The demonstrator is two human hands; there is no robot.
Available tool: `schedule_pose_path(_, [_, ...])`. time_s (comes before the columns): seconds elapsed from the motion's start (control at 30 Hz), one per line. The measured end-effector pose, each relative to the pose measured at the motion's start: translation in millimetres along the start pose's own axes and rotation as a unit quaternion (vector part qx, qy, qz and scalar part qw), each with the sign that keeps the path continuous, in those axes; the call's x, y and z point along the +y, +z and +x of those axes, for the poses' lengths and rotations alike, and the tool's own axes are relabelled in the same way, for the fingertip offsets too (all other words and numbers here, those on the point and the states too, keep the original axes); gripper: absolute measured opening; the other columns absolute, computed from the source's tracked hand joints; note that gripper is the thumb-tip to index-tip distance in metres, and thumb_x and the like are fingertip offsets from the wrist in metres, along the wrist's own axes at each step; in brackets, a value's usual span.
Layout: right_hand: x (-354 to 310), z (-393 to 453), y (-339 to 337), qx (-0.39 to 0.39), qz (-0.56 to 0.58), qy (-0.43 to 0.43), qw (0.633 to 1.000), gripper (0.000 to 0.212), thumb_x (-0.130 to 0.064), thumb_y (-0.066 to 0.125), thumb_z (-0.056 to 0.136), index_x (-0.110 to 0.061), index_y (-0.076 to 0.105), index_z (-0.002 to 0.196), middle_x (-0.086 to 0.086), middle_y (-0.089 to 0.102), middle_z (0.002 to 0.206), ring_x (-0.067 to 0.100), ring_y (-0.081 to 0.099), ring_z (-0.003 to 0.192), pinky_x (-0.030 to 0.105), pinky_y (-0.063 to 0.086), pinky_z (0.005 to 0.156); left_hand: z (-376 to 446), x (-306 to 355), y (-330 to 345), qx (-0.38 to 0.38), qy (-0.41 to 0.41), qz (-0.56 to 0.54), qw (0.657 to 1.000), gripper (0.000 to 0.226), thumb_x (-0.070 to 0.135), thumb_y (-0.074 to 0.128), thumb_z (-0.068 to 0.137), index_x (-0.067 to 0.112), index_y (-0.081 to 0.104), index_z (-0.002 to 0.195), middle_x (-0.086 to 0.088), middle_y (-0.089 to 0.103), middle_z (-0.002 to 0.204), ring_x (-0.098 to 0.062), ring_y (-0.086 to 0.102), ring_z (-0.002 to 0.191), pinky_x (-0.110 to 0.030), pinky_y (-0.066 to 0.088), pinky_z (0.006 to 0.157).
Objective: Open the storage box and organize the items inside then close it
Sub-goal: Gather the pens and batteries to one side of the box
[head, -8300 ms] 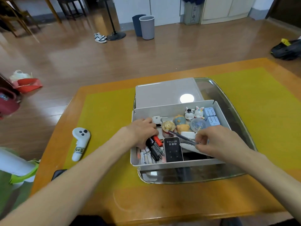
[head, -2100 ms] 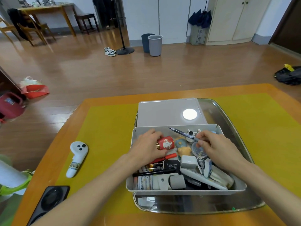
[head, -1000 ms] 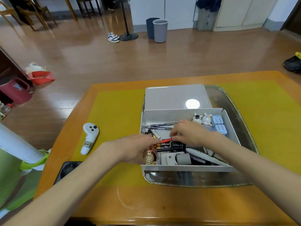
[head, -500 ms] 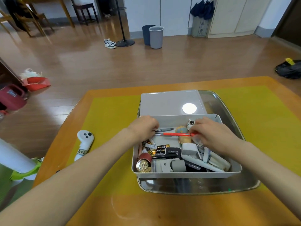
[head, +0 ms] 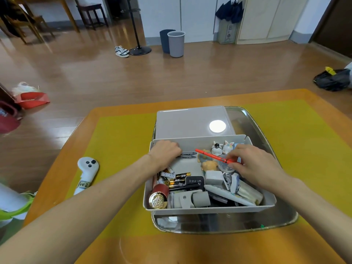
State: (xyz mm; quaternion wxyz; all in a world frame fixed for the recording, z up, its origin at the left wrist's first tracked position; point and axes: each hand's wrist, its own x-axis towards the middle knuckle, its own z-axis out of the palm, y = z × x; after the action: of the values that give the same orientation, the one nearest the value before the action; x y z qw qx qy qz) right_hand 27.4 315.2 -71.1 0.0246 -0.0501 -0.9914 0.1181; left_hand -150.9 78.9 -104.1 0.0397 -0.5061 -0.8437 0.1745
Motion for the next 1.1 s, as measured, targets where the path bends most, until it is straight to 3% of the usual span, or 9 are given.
schedule_pose_path(0.13, [-2.3, 5.5, 2.7, 0.012, 0.019, 0.003, 1.000, 0.008, -0.037, 0.070, 0.088, -0.038, 0.070, 0.096, -0.019, 0.055, 0.087, 0.007, 0.053, 0.080, 0.032, 0.047, 0.060, 0.6, -0.9, -2.9, -0.011, -0.002, 0.047, 0.999, 0.011, 0.011, 0.062, 0.092, 0.021, 0.065, 0.091, 0.002, 0.065, 0.094, -0.023, 0.065, 0.074, -0.030, 0.011, 0.041])
schedule_pose_path(0.2, [-3.6, 8.8, 3.7, 0.011, 0.023, 0.002, 1.000, 0.008, -0.038, 0.072, 0.086, -0.039, 0.070, 0.094, -0.020, 0.056, 0.086, 0.005, 0.053, 0.078, 0.028, 0.041, 0.057, 0.2, -1.4, -1.2, -0.009, -0.002, 0.036, 0.999, 0.007, 0.018, 0.064, 0.093, 0.021, 0.064, 0.086, 0.001, 0.066, 0.092, -0.022, 0.061, 0.071, -0.029, 0.009, 0.041])
schedule_pose_path(0.3, [-7.0, 13.9, 3.6, 0.013, 0.032, 0.005, 0.999, 0.009, -0.038, 0.075, 0.084, -0.038, 0.069, 0.091, -0.019, 0.057, 0.085, 0.003, 0.052, 0.077, 0.029, 0.044, 0.059, -1.5, -3.8, 0.8, -0.010, -0.010, -0.001, 1.000, 0.021, 0.033, 0.066, 0.093, 0.020, 0.057, 0.079, -0.002, 0.066, 0.090, -0.026, 0.066, 0.082, -0.031, 0.032, 0.048])
schedule_pose_path(0.4, [-10.7, 16.9, 3.7, 0.015, 0.039, 0.009, 0.999, 0.009, -0.035, 0.075, 0.083, -0.037, 0.069, 0.089, -0.017, 0.057, 0.083, 0.005, 0.052, 0.077, 0.032, 0.046, 0.060, -4.7, -4.8, -1.7, -0.023, -0.042, -0.019, 0.999, 0.020, 0.030, 0.066, 0.093, 0.021, 0.055, 0.079, -0.004, 0.067, 0.092, -0.029, 0.066, 0.087, -0.038, 0.051, 0.063])
schedule_pose_path(0.5, [-13.4, 18.0, 3.9, 0.012, 0.042, 0.008, 0.999, 0.009, -0.033, 0.075, 0.084, -0.037, 0.069, 0.089, -0.017, 0.058, 0.084, 0.004, 0.052, 0.077, 0.029, 0.042, 0.057, -4.3, -1.9, -4.1, -0.027, -0.057, -0.004, 0.998, 0.009, 0.022, 0.064, 0.094, 0.019, 0.061, 0.086, -0.002, 0.067, 0.095, -0.029, 0.066, 0.089, -0.042, 0.055, 0.066])
schedule_pose_path(0.73, [-14.2, 22.1, 11.3, 0.004, 0.059, 0.025, 0.998, 0.010, -0.030, 0.077, 0.082, -0.035, 0.069, 0.085, -0.015, 0.061, 0.083, 0.003, 0.055, 0.077, 0.027, 0.045, 0.058, -6.3, -5.8, -9.1, -0.022, -0.050, -0.045, 0.997, 0.010, 0.024, 0.064, 0.093, 0.018, 0.061, 0.086, -0.002, 0.067, 0.098, -0.028, 0.065, 0.093, -0.034, 0.042, 0.061])
schedule_pose_path(0.87, [-23.4, 35.1, 22.2, -0.013, 0.078, 0.034, 0.996, 0.011, -0.025, 0.075, 0.076, -0.033, 0.068, 0.078, -0.013, 0.063, 0.080, 0.008, 0.058, 0.078, 0.034, 0.051, 0.063, -33.4, -17.1, -16.9, 0.062, -0.056, -0.134, 0.987, 0.009, 0.022, 0.059, 0.093, 0.018, 0.064, 0.088, 0.001, 0.067, 0.095, -0.023, 0.059, 0.092, -0.032, 0.037, 0.061])
schedule_pose_path(0.97, [-37.6, 50.1, 32.9, -0.006, 0.082, 0.006, 0.997, 0.010, -0.027, 0.075, 0.076, -0.031, 0.070, 0.083, -0.011, 0.063, 0.078, 0.015, 0.059, 0.081, 0.032, 0.045, 0.062, -62.6, -22.9, -18.6, 0.153, -0.084, -0.149, 0.973, 0.006, 0.019, 0.063, 0.092, 0.018, 0.068, 0.088, 0.004, 0.066, 0.089, -0.020, 0.053, 0.087, -0.026, 0.031, 0.055])
schedule_pose_path(1.1, [-65.1, 78.9, 51.0, 0.009, 0.011, -0.073, 0.997, 0.010, -0.032, 0.069, 0.085, -0.031, 0.070, 0.095, -0.010, 0.063, 0.091, 0.020, 0.058, 0.097, 0.036, 0.050, 0.072, -93.2, -21.9, -17.4, 0.158, -0.169, -0.213, 0.949, 0.006, 0.025, 0.065, 0.092, 0.025, 0.070, 0.096, 0.011, 0.060, 0.093, -0.012, 0.053, 0.090, -0.015, 0.020, 0.053])
